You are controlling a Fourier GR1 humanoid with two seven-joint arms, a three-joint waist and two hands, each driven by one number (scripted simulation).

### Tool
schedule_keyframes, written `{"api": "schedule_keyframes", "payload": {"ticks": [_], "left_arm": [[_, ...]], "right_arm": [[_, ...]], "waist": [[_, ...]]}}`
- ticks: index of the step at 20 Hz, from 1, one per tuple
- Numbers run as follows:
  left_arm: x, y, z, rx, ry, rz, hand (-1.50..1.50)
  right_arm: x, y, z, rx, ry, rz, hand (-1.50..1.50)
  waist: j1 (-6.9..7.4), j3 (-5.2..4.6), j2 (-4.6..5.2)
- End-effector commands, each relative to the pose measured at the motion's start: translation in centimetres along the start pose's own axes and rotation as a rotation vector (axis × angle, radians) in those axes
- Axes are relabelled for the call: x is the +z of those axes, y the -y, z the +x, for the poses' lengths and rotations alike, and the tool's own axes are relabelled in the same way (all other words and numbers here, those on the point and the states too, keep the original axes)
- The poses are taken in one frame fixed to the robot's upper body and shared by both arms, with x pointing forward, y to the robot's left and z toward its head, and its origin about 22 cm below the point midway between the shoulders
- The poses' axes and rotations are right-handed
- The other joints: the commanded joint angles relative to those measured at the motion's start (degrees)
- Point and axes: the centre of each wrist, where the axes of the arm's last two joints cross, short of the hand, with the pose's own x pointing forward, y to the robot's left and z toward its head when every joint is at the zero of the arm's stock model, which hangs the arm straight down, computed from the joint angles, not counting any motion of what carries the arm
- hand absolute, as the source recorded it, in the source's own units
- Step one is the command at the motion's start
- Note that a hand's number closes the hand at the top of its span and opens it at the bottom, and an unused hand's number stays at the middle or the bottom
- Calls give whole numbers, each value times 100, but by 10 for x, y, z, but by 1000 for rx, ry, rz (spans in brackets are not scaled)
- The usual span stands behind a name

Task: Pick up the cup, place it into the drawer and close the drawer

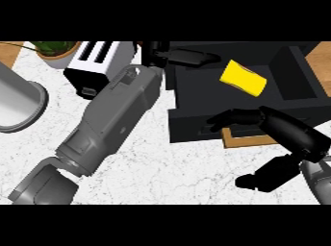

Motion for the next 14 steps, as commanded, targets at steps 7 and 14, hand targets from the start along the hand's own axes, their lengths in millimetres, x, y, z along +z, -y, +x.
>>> {"api": "schedule_keyframes", "payload": {"ticks": [7, 14], "left_arm": [[21, -28, -27, 96, 33, 24, -150], [41, -56, -41, 114, 17, 36, -150]], "right_arm": [[-35, -50, -84, 132, -245, 39, -150], [-65, -54, -140, 171, -350, 69, 150]], "waist": [[575, 1, -43], [821, 6, -48]]}}
